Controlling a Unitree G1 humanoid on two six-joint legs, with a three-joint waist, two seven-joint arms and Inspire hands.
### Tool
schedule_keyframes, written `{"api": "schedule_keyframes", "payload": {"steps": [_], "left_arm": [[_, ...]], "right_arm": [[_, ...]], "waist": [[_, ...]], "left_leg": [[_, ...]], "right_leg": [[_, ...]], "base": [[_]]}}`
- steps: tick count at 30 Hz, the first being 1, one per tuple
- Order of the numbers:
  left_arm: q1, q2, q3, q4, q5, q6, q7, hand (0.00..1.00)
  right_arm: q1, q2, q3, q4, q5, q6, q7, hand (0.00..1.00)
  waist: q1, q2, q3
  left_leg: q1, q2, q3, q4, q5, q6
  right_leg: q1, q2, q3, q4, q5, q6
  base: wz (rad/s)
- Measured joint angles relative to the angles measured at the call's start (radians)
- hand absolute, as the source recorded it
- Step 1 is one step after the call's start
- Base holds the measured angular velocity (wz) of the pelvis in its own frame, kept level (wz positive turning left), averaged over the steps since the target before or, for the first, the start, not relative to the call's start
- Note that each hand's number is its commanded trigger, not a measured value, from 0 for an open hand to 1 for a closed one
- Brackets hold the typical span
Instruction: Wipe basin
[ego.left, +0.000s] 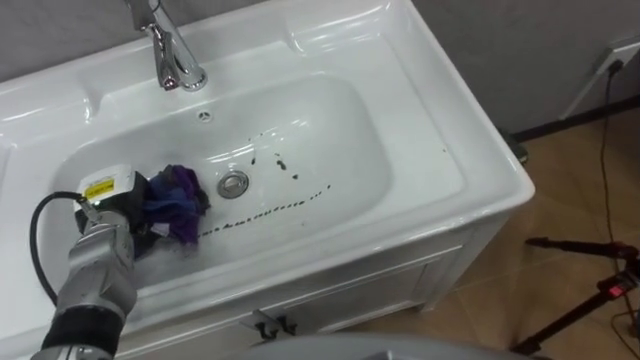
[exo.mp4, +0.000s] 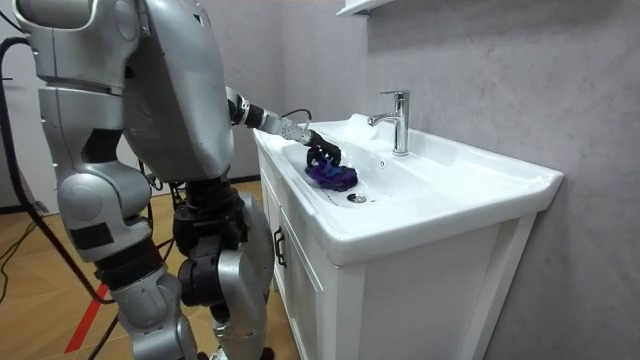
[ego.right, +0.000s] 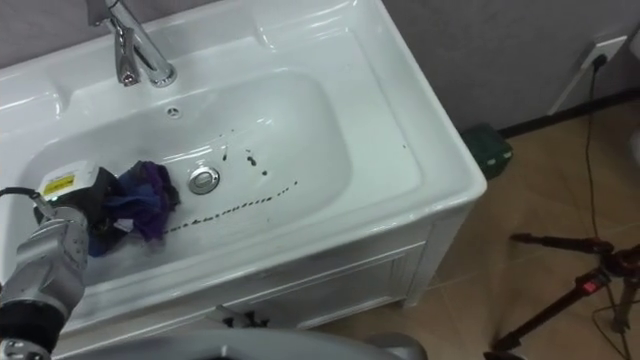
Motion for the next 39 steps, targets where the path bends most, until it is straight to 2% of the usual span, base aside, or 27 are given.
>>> {"api": "schedule_keyframes", "payload": {"steps": [9, 14, 19, 22, 25, 31, 36, 39], "left_arm": [[-0.015, -0.006, -0.003, 0.004, -0.008, 0.018, -0.035, 1.00], [-0.031, -0.006, -0.006, -0.008, -0.011, 0.055, -0.101, 1.00], [-0.050, 0.003, -0.034, -0.044, -0.049, 0.069, -0.161, 1.00], [-0.057, 0.002, -0.064, -0.054, -0.054, 0.070, -0.190, 1.00], [-0.063, 0.005, -0.094, -0.067, -0.106, 0.071, -0.210, 1.00], [-0.058, 0.005, -0.167, -0.155, -0.116, 0.065, -0.290, 1.00], [-0.061, -0.015, -0.234, -0.246, -0.119, 0.050, -0.338, 1.00], [-0.063, -0.029, -0.242, -0.270, -0.119, 0.031, -0.349, 1.00]], "right_arm": [[-0.018, -0.002, 0.016, 0.000, 0.003, 0.010, 0.012, 0.00], [-0.034, 0.004, 0.019, -0.010, -0.041, 0.011, 0.023, 0.00], [-0.049, 0.001, 0.019, -0.009, -0.038, 0.017, 0.016, 0.00], [-0.056, 0.003, 0.021, -0.006, -0.038, 0.015, 0.006, 0.00], [-0.060, 0.002, 0.023, 0.000, -0.038, 0.008, 0.005, 0.00], [-0.063, 0.001, 0.057, 0.001, -0.037, -0.004, 0.032, 0.00], [-0.087, 0.001, 0.102, 0.009, -0.037, -0.032, 0.034, 0.00], [-0.114, 0.003, 0.103, 0.036, -0.036, -0.038, 0.031, 0.00]], "waist": [[-0.004, -0.001, -0.0041], [-0.029, -0.018, -0.0061], [-0.040, -0.027, -0.0049], [-0.050, -0.026, -0.0042], [-0.054, -0.024, -0.0031], [-0.056, -0.021, 0.0009], [-0.058, -0.015, 0.0124], [-0.058, -0.016, 0.0133]], "left_leg": [[-0.007, 0.000, -0.011, 0.001, 0.000, 0.000], [-0.008, -0.003, -0.010, 0.002, 0.000, -0.001], [-0.010, -0.001, -0.001, 0.003, 0.000, -0.001], [-0.010, -0.001, 0.011, 0.003, 0.000, -0.001], [-0.008, -0.002, 0.014, 0.001, 0.000, -0.001], [-0.015, -0.009, 0.013, 0.001, 0.000, -0.001], [-0.038, -0.015, 0.012, 0.015, 0.000, 0.000], [-0.045, -0.018, 0.011, 0.015, 0.000, 0.000]], "right_leg": [[0.000, -0.004, -0.031, 0.001, -0.001, -0.002], [-0.011, -0.017, -0.035, 0.035, -0.018, -0.001], [-0.017, -0.021, -0.043, 0.045, -0.019, 0.000], [-0.017, -0.024, -0.050, 0.048, -0.021, 0.003], [-0.020, -0.028, -0.049, 0.056, -0.025, 0.007], [-0.035, -0.039, -0.054, 0.073, -0.033, 0.012], [-0.054, -0.048, -0.056, 0.080, -0.035, 0.017], [-0.062, -0.051, -0.055, 0.082, -0.035, 0.017]], "base": [[0.04], [0.03], [0.05], [0.09], [0.00], [0.02], [0.02], [-0.01]]}}
